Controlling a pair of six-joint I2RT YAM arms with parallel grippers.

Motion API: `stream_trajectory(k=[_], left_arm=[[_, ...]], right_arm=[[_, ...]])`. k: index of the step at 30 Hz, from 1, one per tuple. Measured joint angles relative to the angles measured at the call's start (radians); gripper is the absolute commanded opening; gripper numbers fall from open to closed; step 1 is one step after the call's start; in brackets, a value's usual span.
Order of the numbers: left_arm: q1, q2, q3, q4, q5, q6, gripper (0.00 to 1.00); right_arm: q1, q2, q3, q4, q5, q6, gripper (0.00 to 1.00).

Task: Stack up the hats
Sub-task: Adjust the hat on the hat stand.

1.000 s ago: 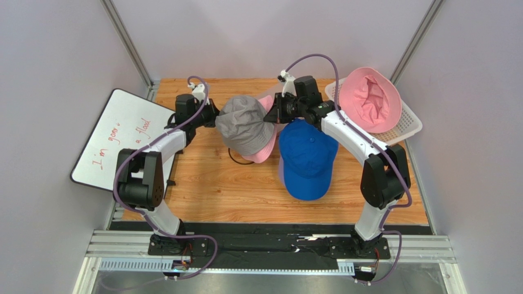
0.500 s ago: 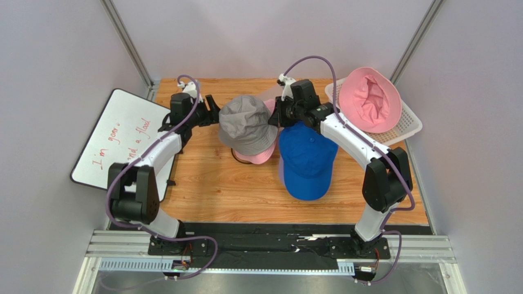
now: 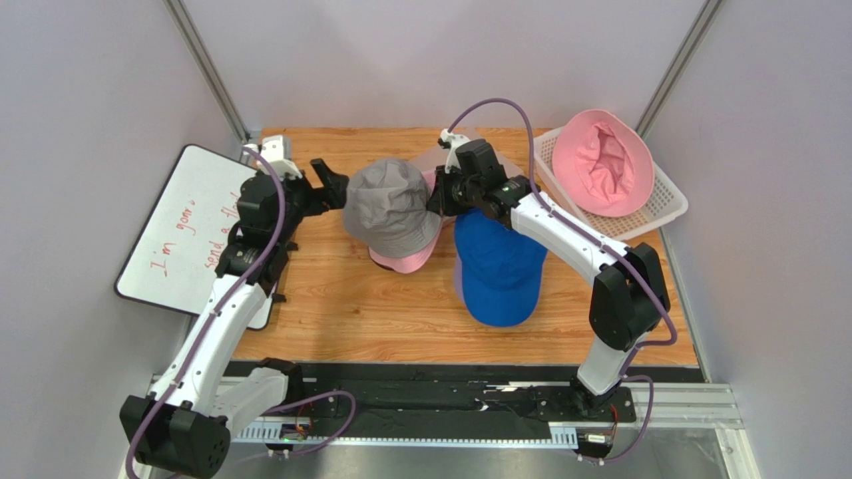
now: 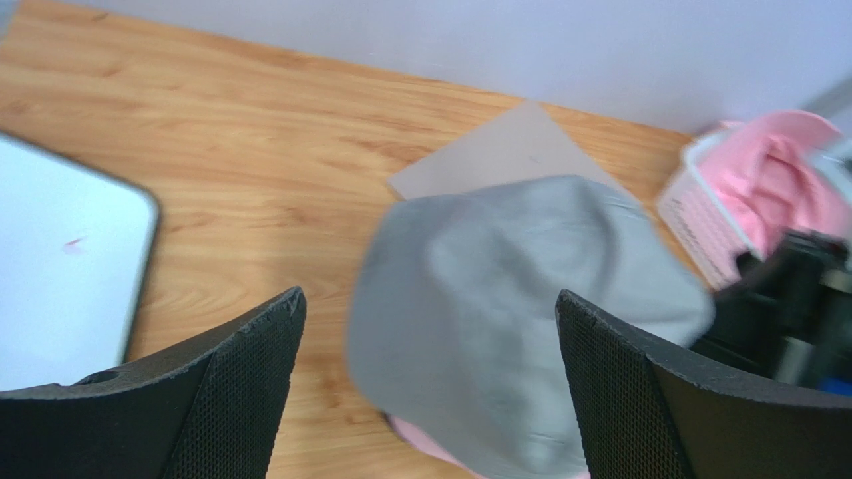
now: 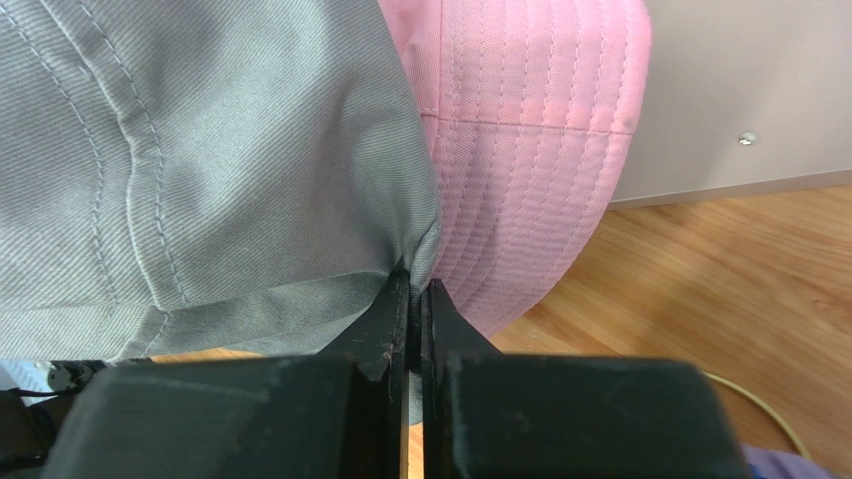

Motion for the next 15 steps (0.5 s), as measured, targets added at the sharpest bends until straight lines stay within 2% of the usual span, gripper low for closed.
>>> stream_trajectory(k=[4, 6, 15], left_arm=[[-0.154, 0.013, 0.04, 0.003, 0.001, 0.043, 0.99], [-0.197, 0.044, 0.061, 0.002, -0.001, 0.06, 0.99], [-0.261, 0.079, 0.05, -0.028, -0.075, 0.097, 0.99]], right_arm=[[0.03, -0.006, -0.021, 0.027, 0.012, 0.042, 0.0], [0.044, -0.011, -0.034, 0.043, 0.018, 0.063, 0.0], [0.14, -0.055, -0.117, 0.119, 0.074, 0.156, 0.0]])
